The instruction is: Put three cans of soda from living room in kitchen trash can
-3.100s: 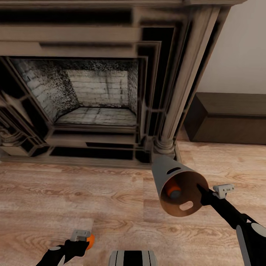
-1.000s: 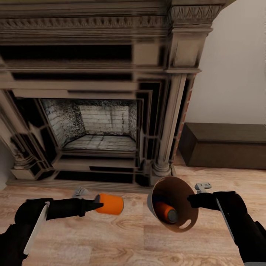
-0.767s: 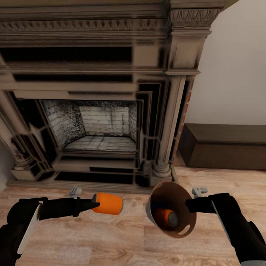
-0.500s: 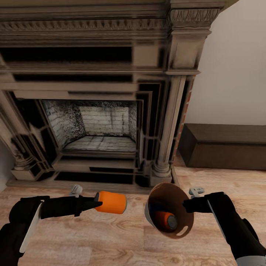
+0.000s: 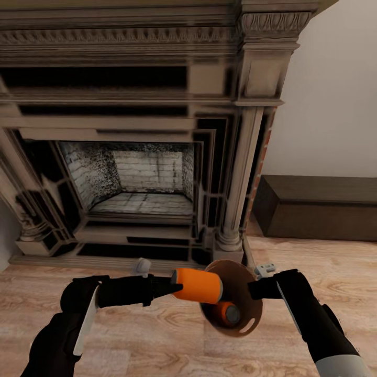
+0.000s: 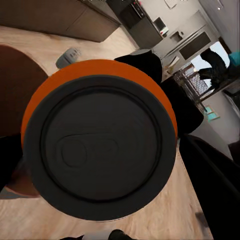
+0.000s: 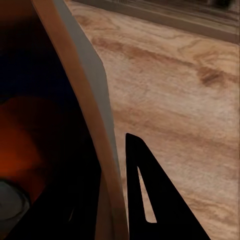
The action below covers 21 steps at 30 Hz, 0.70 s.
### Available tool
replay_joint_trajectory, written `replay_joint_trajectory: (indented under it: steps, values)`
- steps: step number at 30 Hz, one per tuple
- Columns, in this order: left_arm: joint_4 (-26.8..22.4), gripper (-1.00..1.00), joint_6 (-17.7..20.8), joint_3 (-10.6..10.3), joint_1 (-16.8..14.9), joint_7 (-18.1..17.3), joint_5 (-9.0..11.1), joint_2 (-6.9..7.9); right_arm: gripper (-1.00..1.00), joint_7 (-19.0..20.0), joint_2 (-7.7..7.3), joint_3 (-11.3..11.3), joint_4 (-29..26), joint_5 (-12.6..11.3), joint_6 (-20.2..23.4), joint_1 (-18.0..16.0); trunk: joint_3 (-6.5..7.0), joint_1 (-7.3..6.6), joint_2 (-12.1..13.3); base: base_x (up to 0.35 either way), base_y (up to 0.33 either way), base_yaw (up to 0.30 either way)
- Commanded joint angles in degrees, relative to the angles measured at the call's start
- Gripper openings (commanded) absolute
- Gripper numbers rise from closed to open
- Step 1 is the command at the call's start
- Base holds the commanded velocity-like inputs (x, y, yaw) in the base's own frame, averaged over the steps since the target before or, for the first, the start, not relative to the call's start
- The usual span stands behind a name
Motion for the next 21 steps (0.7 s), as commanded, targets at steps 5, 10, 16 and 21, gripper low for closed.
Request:
replay_joint_trajectory:
  steps: [5, 10, 16, 21]
  values:
    - [0.0, -1.0, 0.0, -4.0, -0.4, 4.0, -0.2, -2.21, -1.0, -0.1, 1.9, 1.8, 0.0, -2.3, 0.5, -0.9, 0.01, -0.01, 0.0, 0.0, 0.0, 0.0]
    - [0.2, -1.0, 0.0, -6.5, -0.4, 11.3, -0.3, -2.74, -1.0, -1.3, 2.57, 2.7, -0.1, -2.3, 0.5, -1.4, 0.01, -0.01, 0.0, 0.0, 0.0, 0.0]
    - [0.4, -1.0, 0.0, -8.3, -0.4, 18.9, -0.4, -2.78, -1.0, -1.6, 3.23, 2.9, -0.2, -2.2, 0.5, -2.0, 0.01, -0.01, 0.0, 0.0, 0.0, 0.0]
    - [0.5, -1.0, 0.0, -10.5, -0.3, 23.9, -0.3, -2.8, -1.0, -1.6, 3.62, 2.9, -0.4, -2.2, 0.5, -2.3, 0.01, -0.01, 0.0, 0.0, 0.0, 0.0]
